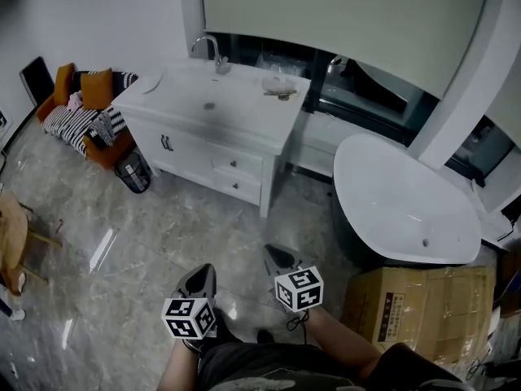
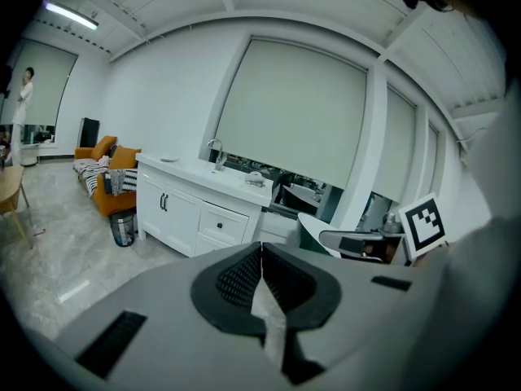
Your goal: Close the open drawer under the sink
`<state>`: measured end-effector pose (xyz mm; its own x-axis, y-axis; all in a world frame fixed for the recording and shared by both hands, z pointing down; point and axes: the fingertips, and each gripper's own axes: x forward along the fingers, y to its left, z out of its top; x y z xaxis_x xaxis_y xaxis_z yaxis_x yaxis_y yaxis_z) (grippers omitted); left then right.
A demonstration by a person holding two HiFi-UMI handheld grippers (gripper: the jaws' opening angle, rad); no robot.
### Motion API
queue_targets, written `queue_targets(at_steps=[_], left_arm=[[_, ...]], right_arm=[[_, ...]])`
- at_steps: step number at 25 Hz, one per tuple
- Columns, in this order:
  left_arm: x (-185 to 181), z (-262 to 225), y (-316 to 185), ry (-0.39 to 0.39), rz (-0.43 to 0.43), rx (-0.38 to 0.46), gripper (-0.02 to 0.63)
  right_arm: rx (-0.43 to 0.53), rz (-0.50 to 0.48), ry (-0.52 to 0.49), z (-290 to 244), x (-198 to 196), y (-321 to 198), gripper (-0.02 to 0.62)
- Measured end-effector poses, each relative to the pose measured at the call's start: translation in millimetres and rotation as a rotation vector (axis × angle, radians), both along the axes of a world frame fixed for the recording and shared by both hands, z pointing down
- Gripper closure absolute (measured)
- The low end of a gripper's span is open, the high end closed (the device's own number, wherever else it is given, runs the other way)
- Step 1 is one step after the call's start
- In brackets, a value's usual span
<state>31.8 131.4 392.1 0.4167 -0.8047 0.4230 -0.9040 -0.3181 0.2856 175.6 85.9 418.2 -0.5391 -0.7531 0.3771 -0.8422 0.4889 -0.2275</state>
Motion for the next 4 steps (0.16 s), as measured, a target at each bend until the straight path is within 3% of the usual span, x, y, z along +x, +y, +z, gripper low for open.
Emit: queue_targets(at_steps=[4], left_arm=[[8, -4, 16, 0.014, -0.061, 0.026, 0.591]], right_arm=[[0.002, -0.019, 0.002, 2, 12, 20, 0.563]])
